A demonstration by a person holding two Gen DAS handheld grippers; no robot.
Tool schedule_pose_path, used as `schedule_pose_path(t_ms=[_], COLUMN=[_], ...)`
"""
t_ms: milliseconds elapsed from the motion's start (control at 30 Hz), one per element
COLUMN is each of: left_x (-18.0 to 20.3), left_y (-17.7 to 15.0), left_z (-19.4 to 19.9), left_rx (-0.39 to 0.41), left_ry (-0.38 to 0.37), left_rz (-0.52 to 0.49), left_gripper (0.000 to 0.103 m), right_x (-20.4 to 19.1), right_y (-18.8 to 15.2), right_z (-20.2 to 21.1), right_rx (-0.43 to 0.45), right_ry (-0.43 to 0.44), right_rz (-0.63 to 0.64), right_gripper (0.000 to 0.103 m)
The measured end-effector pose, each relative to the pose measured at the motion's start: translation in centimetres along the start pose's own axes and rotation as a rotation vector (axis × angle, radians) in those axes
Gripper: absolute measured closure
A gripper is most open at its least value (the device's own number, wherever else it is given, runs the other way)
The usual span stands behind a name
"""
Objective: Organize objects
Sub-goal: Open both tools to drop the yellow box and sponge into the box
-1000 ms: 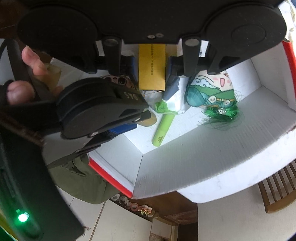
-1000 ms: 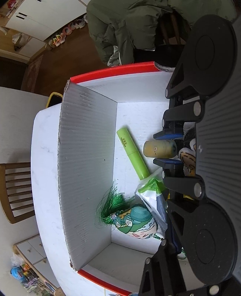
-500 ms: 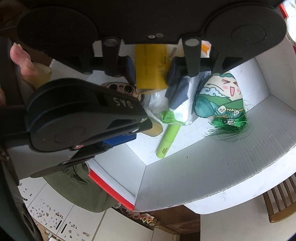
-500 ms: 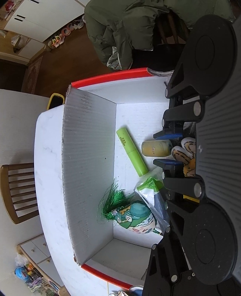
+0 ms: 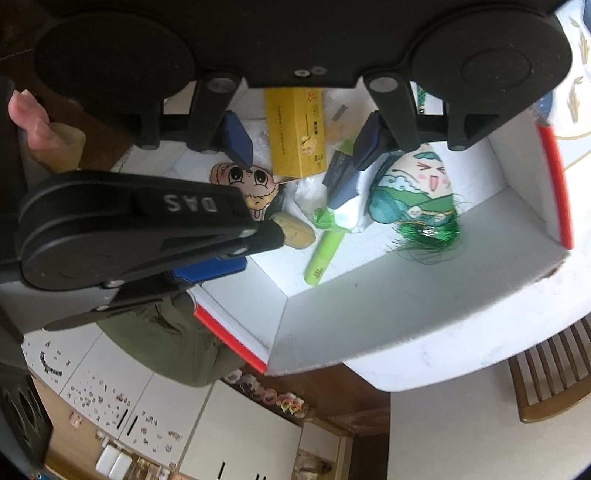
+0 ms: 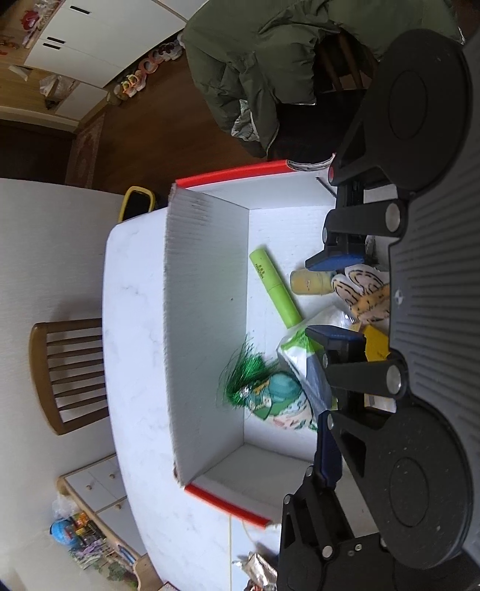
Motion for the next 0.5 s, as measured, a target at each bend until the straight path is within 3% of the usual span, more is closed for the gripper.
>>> schedule_pose_path(t_ms=[167, 267, 500], left_x=[-0.7, -1.3, -2.9], left_y=[-0.2, -0.3, -1.0], left_z=[2.2, 3.9, 7.9], left_rx=[0.053, 0.082, 0.146], left_ry=[0.005, 0.001, -0.01], left_rz=[0.011, 0.025, 0.045], left_gripper=[0.04, 0.039, 0.032], right_x=[-0.8, -1.4, -3.4], right_y=[-0.2, -0.3, -0.4], right_z=[1.9, 3.1, 5.9], right_rx=[0.028, 0.056, 0.111], right_ry=[0.015, 0.013, 0.031], right_rz=[-0.011, -0.009, -0.001], right_gripper=[0.07, 0.056, 0.053])
Point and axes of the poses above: each gripper's, at about its wrist camera, not at the fingertips, and z roughly against the way its jaws point, x to its right, y to its top, the point moved 7 cm from there along -z, roughly the way its jaws point, and after that the axes turned 11 degrees about z, right-handed, at the moved point
